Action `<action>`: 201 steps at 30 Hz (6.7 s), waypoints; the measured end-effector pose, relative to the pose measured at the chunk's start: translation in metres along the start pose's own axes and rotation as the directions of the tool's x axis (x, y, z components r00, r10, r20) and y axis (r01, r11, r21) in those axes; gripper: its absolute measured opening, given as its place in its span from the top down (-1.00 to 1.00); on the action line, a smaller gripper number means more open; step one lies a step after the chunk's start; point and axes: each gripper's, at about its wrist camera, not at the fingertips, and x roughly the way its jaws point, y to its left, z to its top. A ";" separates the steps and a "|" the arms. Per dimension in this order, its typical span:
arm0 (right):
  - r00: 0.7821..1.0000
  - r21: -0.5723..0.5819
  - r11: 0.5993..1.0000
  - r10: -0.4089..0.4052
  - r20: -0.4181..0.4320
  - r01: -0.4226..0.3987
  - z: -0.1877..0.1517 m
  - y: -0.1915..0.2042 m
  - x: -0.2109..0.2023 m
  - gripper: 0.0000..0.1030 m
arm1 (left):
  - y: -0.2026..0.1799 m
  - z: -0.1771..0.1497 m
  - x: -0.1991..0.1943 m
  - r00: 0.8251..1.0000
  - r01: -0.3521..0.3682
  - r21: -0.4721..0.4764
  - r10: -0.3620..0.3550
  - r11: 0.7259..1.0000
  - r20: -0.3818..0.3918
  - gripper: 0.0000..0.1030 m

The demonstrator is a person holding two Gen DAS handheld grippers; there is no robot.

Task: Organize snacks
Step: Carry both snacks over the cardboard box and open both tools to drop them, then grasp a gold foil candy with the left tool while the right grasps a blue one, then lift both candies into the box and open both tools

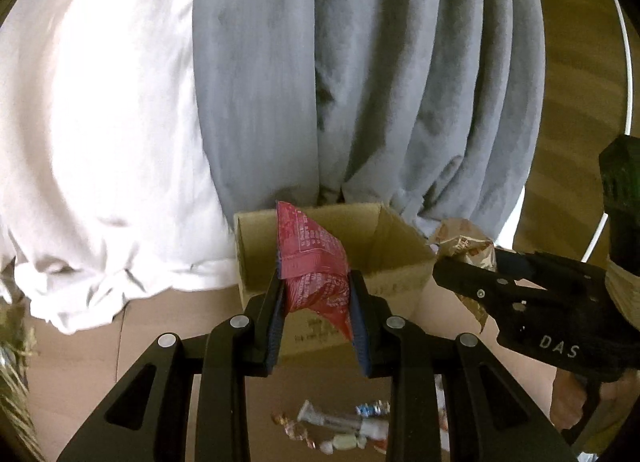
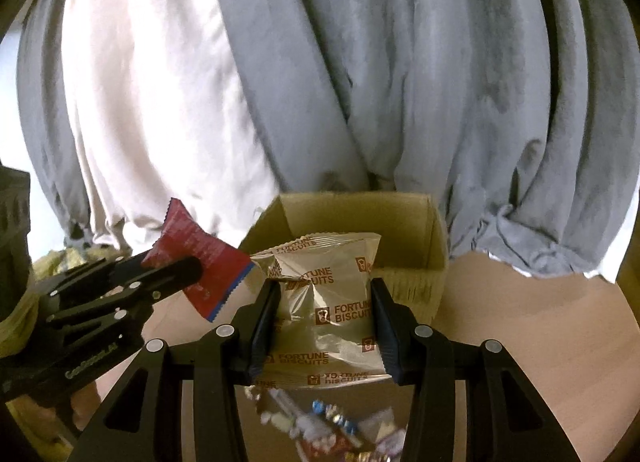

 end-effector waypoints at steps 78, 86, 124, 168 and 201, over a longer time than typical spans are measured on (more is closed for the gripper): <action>0.923 -0.008 1.000 -0.003 -0.385 0.000 -0.108 -0.008 0.060 -0.26 | 0.002 -0.127 0.032 0.936 -0.162 0.036 0.165 0.986 -0.312 -0.42; 0.883 0.024 1.000 0.020 -0.469 -0.010 -0.128 -0.019 0.092 -0.10 | 0.012 -0.144 0.074 0.906 -0.135 -0.007 0.121 0.991 -0.405 -0.24; 0.877 0.046 0.998 0.056 -0.478 -0.038 -0.129 -0.017 0.110 0.52 | 0.016 -0.146 0.094 0.903 -0.097 -0.035 0.073 0.995 -0.424 0.49; 0.994 0.038 0.996 0.074 0.085 -0.078 0.037 -0.013 -0.009 0.52 | -0.021 0.042 -0.001 0.995 0.013 0.079 -0.021 0.997 0.102 0.49; 0.997 0.064 0.997 -0.027 -0.078 0.032 0.081 -0.053 0.088 0.18 | 0.000 0.083 0.092 1.000 -0.018 0.049 0.019 0.999 -0.019 -0.17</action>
